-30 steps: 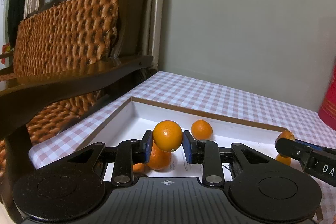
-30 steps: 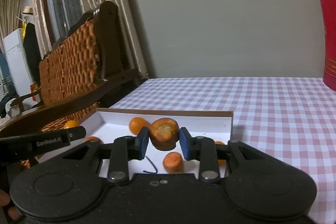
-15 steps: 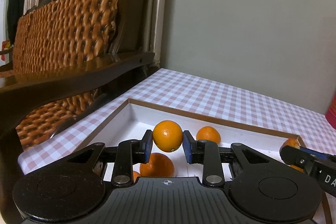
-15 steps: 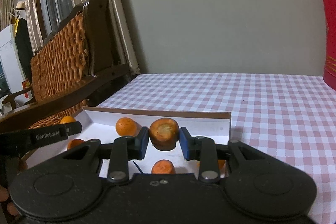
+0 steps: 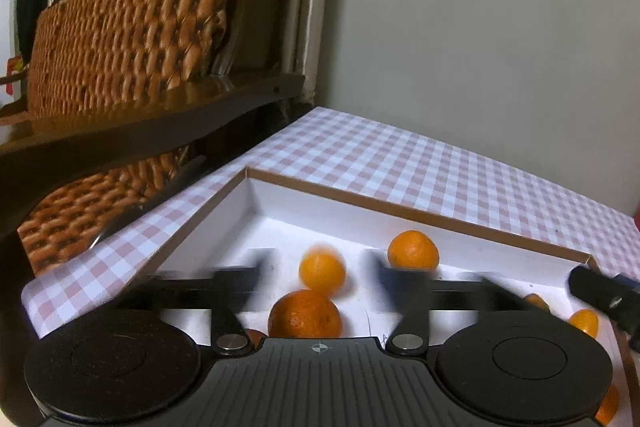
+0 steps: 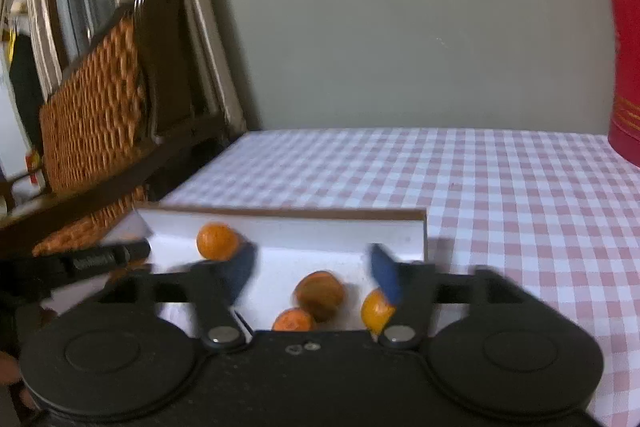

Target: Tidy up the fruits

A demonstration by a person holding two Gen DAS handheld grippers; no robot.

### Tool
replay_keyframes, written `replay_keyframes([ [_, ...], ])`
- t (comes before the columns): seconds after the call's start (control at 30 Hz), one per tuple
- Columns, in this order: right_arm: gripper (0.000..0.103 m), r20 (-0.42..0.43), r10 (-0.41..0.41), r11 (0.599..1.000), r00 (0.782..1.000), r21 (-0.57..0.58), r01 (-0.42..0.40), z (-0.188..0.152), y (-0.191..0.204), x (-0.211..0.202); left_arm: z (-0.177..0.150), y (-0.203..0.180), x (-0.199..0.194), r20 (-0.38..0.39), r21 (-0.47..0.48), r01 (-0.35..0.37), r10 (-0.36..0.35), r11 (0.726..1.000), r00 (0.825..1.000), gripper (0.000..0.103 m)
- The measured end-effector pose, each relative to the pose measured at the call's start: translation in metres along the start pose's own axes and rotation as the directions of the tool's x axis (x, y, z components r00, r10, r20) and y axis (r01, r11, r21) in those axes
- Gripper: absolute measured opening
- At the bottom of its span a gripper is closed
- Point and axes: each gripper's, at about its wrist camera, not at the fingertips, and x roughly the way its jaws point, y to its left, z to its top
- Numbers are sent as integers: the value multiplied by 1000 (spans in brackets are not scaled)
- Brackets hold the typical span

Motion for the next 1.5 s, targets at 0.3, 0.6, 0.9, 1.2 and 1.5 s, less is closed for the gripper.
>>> replay_keyframes([
  [0.3, 84, 141, 18, 1000, 990, 16, -21, 7, -4, -30, 8, -4, -34, 114, 19, -40, 38, 999, 993, 103],
  [0.6, 96, 132, 28, 1000, 991, -4, -28, 4, -11, -47, 4, -3, -61, 140, 39, -68, 62, 997, 988, 103],
  [0.9, 97, 115, 48, 998, 992, -52, -43, 1, -13, -101, -14, -9, -117, 139, 27, -71, 67, 997, 988, 103],
  [1.2, 97, 121, 60, 995, 991, -83, -50, -9, -14, -191, -42, -6, -210, 134, 17, -38, 35, 999, 990, 103],
  [1.5, 97, 92, 24, 997, 995, -73, -17, -24, -2, -260, -68, -14, -292, 173, 85, -17, 3, 996, 985, 103],
])
